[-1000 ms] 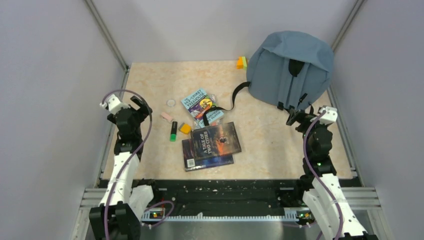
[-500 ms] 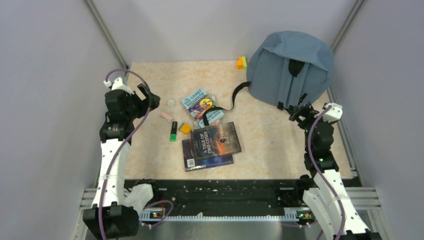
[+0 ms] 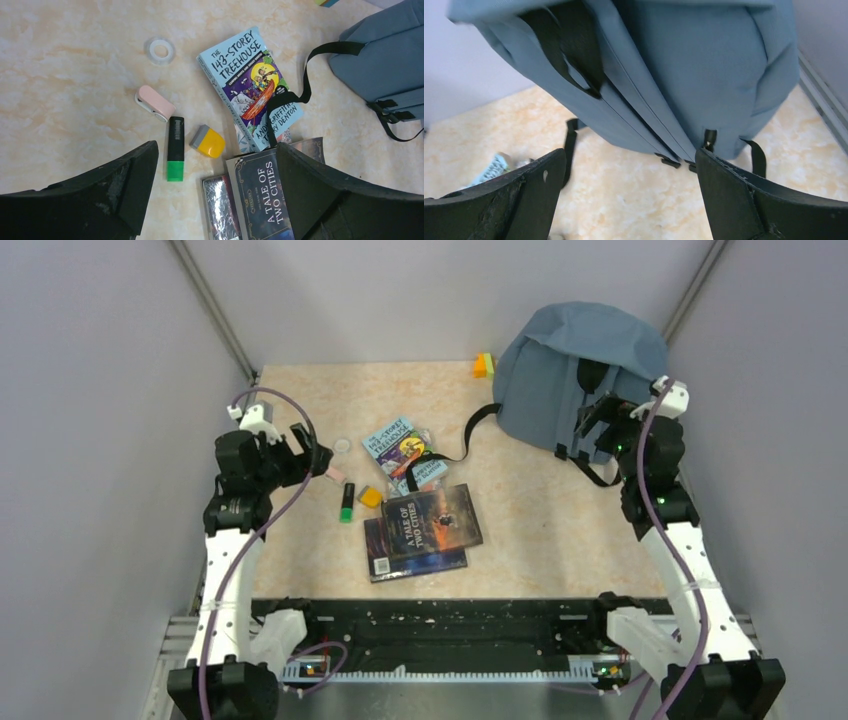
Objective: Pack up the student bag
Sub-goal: Pick up the student bag at the center of the board.
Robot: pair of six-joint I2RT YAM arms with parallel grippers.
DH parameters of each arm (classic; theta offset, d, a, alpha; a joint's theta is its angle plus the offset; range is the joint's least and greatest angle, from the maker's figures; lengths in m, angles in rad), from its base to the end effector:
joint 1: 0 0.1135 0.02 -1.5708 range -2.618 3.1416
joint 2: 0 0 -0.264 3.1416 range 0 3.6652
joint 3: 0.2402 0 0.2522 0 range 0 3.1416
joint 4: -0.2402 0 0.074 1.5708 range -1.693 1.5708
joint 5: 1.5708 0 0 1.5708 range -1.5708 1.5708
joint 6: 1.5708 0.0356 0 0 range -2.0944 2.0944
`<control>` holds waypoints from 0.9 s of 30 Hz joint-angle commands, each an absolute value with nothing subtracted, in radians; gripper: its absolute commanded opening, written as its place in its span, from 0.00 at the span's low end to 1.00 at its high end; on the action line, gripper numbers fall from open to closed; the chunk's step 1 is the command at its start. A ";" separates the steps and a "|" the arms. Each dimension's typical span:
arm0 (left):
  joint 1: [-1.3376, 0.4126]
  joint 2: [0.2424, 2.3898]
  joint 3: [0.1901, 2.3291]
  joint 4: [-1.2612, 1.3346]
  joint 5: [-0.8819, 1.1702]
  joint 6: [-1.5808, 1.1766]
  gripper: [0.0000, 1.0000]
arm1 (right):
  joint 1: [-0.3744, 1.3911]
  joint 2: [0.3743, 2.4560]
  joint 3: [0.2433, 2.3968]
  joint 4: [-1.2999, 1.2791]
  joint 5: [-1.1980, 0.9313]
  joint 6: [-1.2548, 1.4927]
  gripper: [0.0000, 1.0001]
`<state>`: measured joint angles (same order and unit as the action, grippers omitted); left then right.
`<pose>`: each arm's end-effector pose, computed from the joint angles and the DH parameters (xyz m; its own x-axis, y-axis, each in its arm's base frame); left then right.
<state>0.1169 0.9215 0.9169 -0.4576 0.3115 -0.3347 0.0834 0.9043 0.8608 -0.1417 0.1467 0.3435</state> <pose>0.2021 0.0127 0.3345 -0.4713 -0.3702 -0.8005 0.0070 0.9061 -0.4231 0.2112 0.0124 0.3502 -0.1523 0.3216 -0.9345 0.1190 0.9447 0.3057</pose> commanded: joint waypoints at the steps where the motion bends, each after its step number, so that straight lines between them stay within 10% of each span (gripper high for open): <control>1: 0.123 0.886 0.921 -0.404 0.368 -0.298 0.90 | 0.092 0.937 0.976 -0.096 0.113 0.426 0.98; 27: 0.123 0.835 0.928 -0.436 0.341 -0.275 0.88 | 0.189 1.249 1.165 -0.047 0.203 0.454 0.73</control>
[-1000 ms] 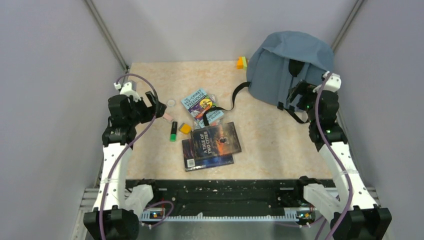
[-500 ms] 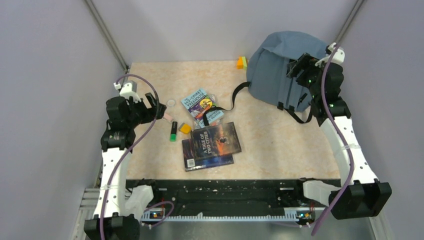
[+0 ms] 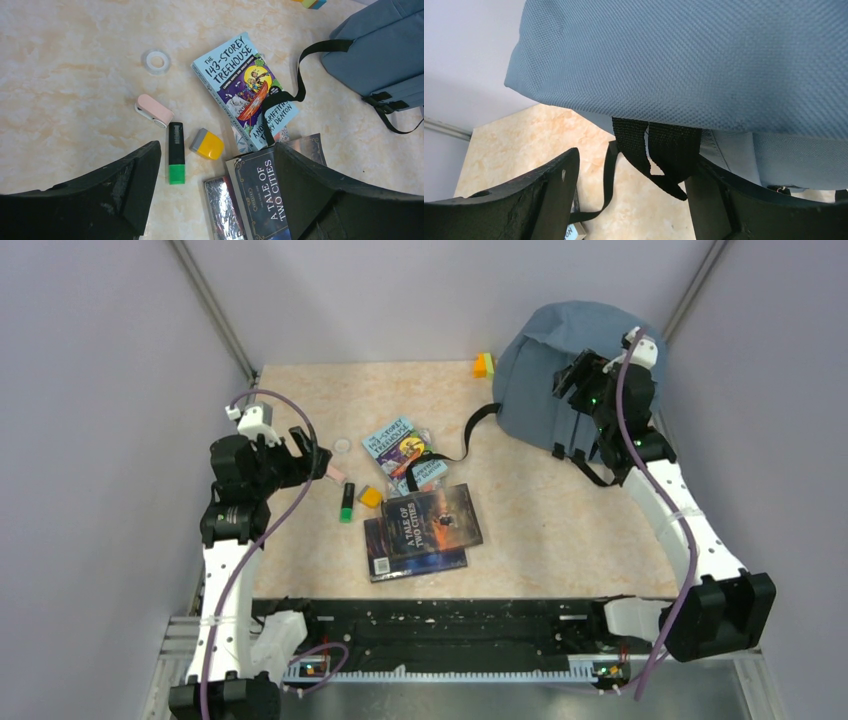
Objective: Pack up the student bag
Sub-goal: Pick up the student bag at the center of the board.
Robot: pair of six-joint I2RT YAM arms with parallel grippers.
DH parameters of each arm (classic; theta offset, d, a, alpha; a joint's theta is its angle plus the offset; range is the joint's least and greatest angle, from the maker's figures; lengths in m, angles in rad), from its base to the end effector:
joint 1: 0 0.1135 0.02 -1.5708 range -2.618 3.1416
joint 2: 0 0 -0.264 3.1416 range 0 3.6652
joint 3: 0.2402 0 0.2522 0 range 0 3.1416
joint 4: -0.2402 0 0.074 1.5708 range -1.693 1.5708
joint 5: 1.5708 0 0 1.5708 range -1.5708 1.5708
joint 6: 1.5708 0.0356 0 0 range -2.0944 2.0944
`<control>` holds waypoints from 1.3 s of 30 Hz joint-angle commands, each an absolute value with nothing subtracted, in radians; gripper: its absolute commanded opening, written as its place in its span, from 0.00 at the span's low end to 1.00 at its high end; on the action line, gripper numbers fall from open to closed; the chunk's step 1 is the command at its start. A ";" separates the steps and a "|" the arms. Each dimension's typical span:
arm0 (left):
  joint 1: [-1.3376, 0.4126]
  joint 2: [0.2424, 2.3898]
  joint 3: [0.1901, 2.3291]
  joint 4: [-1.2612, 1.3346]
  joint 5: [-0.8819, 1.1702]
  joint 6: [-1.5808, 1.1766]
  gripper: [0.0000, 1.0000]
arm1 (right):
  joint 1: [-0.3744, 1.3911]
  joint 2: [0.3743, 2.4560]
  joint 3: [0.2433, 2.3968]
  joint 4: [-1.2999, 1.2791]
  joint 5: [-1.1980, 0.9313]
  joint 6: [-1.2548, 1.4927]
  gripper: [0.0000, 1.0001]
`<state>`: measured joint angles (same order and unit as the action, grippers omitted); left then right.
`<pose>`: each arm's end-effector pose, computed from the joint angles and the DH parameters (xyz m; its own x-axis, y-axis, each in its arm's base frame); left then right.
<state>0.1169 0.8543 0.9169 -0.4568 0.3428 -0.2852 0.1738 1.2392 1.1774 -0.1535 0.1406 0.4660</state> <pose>0.1867 0.0099 0.3465 -0.4219 -0.3163 -0.8497 0.0831 0.9197 -0.3836 0.2855 0.0451 0.3845 -0.2043 0.4158 -0.8862 0.0621 0.9090 0.4122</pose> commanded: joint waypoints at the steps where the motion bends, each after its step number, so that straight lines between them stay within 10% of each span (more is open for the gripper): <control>1: 0.123 0.832 0.928 -0.435 0.339 -0.275 0.88 | 0.190 1.250 1.156 -0.026 0.208 0.458 0.73; 16: 0.123 0.851 0.930 -0.443 0.341 -0.272 0.90 | 0.222 1.308 1.197 0.005 0.414 0.309 0.50; 21: 0.123 0.852 0.930 -0.443 0.360 -0.264 0.90 | 0.231 1.312 1.206 0.086 0.343 0.179 0.00; 30: 0.121 0.880 0.936 -0.433 0.490 -0.253 0.90 | 0.393 1.253 1.361 0.074 0.186 -0.196 0.00; 39: 0.020 0.835 0.880 -0.323 0.676 -0.204 0.90 | 0.393 1.117 1.262 0.217 -0.517 -0.148 0.00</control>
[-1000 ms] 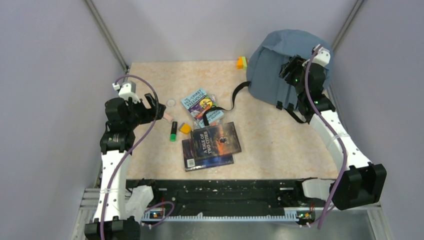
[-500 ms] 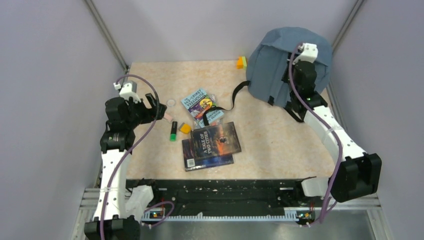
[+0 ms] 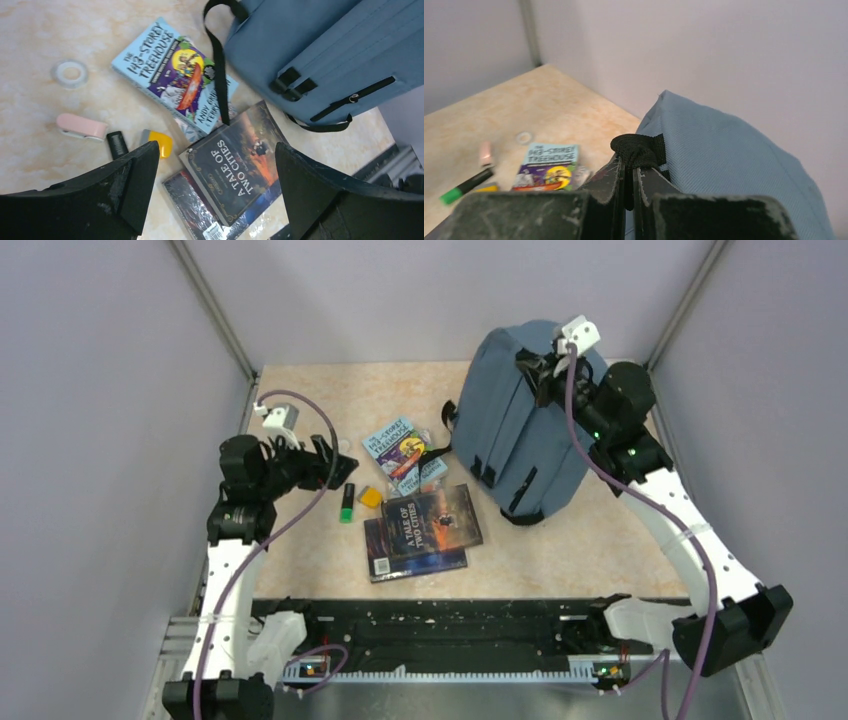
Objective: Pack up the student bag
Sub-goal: Pick up the student bag at the center of the board, then unzip the student bag at the center of the board.
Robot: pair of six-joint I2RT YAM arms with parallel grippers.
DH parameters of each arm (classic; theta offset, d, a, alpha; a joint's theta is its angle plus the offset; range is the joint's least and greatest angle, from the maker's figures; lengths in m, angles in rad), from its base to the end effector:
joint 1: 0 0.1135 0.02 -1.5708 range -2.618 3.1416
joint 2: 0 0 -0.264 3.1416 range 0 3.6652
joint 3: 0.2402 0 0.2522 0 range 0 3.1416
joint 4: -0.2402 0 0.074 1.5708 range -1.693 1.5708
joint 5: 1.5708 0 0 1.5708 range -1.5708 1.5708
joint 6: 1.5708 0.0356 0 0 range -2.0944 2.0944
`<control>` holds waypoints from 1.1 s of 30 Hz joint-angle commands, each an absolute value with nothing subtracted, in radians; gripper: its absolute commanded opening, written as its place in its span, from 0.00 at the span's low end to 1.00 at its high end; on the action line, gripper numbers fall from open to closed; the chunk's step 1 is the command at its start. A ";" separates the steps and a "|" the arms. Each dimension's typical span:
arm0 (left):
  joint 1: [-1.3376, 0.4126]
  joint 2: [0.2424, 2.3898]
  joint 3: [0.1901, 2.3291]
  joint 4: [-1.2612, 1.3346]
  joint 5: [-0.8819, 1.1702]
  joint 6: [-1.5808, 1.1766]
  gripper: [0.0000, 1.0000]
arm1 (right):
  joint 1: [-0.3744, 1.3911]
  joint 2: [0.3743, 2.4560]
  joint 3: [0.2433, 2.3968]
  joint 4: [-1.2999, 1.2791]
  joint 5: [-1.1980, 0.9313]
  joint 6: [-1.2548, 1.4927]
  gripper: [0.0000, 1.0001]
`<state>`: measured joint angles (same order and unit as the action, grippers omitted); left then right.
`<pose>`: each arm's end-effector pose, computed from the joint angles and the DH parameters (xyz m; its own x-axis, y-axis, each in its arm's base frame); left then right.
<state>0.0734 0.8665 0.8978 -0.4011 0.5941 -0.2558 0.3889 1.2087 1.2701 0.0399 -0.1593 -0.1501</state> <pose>0.1895 -0.0060 0.3449 -0.4651 -0.2444 -0.8509 0.3536 0.8299 -0.4316 0.2531 0.1098 0.4463 0.1703 -0.0898 -0.9813 -0.5005 0.8499 -0.1646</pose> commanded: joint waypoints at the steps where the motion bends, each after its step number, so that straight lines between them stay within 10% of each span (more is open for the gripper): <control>1: 0.006 0.831 0.877 -0.323 0.670 -0.191 0.91 | 0.394 1.108 1.259 0.231 -0.542 -0.141 0.00; 33: -0.333 0.838 1.165 0.004 0.688 -0.268 0.95 | 0.393 0.909 1.197 0.631 -1.009 0.198 0.00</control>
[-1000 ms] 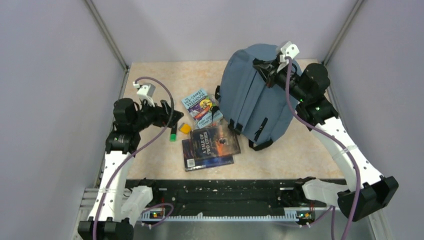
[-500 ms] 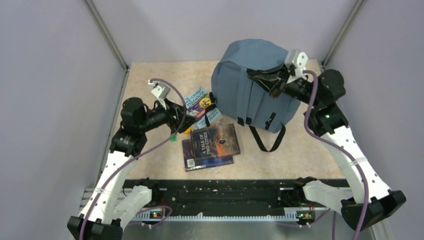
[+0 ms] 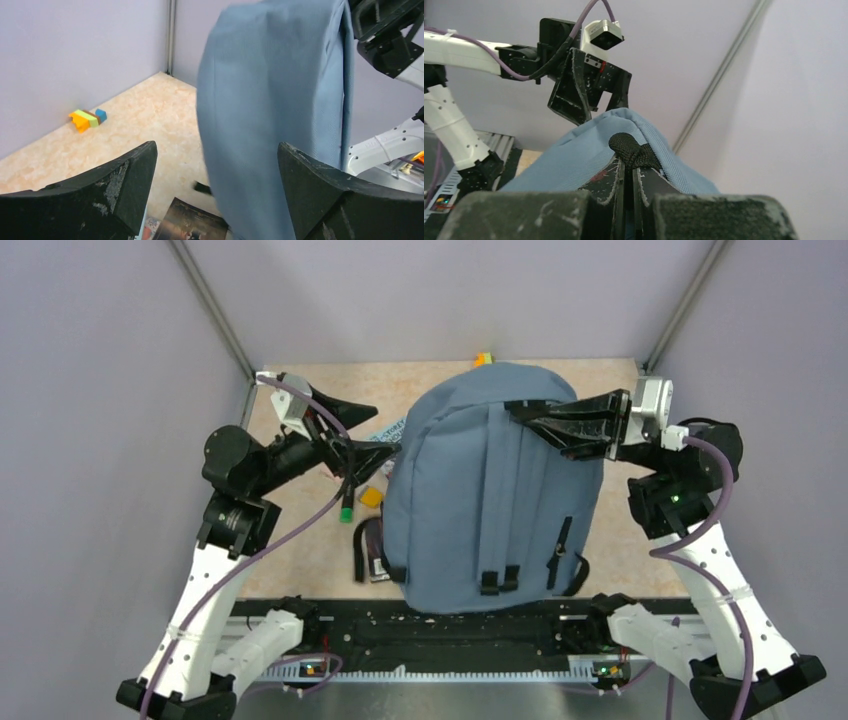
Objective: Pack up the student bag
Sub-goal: Unzip the student bag at the center of the board.
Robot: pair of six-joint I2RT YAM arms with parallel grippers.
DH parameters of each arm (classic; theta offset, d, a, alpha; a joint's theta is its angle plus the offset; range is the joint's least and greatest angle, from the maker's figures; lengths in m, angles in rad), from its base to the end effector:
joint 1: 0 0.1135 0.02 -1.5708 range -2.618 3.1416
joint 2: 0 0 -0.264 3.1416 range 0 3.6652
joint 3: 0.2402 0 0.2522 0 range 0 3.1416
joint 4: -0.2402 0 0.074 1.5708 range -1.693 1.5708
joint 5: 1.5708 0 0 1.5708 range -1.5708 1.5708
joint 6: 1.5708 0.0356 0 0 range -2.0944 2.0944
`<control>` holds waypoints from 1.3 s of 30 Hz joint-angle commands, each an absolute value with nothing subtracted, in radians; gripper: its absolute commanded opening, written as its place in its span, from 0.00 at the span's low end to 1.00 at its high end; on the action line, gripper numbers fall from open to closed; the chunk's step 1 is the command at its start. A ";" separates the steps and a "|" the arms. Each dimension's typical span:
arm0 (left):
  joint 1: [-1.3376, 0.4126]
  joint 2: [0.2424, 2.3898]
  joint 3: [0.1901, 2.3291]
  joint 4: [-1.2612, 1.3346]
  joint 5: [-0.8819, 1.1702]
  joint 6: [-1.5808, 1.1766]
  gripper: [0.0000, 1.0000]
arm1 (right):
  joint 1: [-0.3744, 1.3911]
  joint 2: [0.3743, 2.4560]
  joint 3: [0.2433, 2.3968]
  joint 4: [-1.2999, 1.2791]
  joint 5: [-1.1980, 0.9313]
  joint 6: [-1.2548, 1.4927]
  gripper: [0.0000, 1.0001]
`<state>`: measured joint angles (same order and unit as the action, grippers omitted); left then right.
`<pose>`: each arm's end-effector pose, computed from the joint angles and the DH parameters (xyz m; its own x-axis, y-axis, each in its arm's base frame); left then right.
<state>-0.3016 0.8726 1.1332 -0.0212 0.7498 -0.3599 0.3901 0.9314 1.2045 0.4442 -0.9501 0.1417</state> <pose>0.1539 -0.0733 0.4605 -0.0873 -0.2428 -0.9662 0.8749 0.4451 -0.1909 0.1310 0.0852 0.5114 0.4906 0.2905 -0.8215 -0.8661 0.2664 -0.4229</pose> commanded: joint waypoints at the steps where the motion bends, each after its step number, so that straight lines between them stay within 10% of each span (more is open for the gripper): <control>1: -0.336 0.839 1.165 -0.031 0.690 -0.262 0.95 | 0.393 0.912 1.194 0.630 -1.008 0.199 0.00; 22: -0.505 1.017 1.110 -0.110 0.747 -0.184 0.97 | 0.394 1.051 1.227 0.561 -1.060 0.186 0.00; 28: -0.508 1.028 1.104 -0.136 0.599 -0.169 0.31 | 0.394 1.079 1.189 0.513 -0.976 0.159 0.00; 34: -0.507 1.024 1.091 -0.166 0.446 -0.169 0.00 | 0.395 1.085 1.113 0.468 -0.818 0.138 0.00; 39: -0.507 0.952 1.026 -0.075 0.369 -0.198 0.00 | 0.394 1.074 1.098 0.373 -0.551 0.171 0.66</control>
<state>-0.5076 1.0271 1.0683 -0.1841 0.4763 -0.1814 0.3912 1.0912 1.0794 0.3840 -0.8051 0.1715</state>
